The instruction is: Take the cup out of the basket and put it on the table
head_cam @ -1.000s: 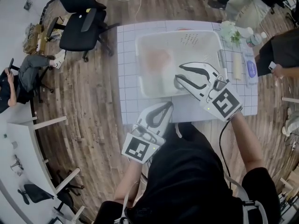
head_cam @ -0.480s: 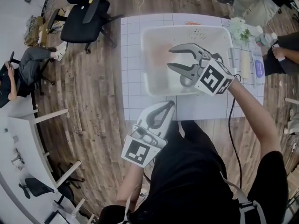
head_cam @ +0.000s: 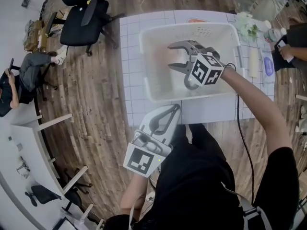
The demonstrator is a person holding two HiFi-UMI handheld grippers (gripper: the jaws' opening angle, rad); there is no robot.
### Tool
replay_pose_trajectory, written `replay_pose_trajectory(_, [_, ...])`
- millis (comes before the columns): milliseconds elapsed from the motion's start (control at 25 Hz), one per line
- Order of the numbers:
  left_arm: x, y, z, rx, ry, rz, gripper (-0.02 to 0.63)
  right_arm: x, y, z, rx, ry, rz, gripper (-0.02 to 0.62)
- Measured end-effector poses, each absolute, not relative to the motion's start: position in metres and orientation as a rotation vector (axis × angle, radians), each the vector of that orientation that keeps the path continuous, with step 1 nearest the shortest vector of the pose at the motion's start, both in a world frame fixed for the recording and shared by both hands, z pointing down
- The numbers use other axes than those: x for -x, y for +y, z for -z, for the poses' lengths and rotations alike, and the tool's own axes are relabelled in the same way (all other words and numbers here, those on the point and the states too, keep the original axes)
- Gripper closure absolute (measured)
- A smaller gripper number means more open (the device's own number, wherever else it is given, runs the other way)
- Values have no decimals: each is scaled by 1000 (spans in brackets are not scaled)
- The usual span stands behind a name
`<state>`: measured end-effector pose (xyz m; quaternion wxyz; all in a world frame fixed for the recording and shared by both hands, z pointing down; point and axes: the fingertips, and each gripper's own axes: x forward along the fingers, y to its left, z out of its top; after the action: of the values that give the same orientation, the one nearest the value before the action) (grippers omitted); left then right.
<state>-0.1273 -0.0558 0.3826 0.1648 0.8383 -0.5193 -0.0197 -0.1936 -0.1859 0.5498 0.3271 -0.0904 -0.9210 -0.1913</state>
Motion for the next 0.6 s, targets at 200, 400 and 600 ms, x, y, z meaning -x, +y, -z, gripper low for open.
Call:
replay_pose_trajectory(200, [120,-65,-383,-2405,-1461,36,595,197,-194,-583,261,-2340,586,295])
replay_pose_trajectory(400, [117,-84,-374,-2444,-1463,33,595,203,-199,-605,295,-2287,658,270])
replay_pose_trajectory(600, [112,-103,-363,-2481,-1465,41,595,205,-198,-626,330,-2225,716,261])
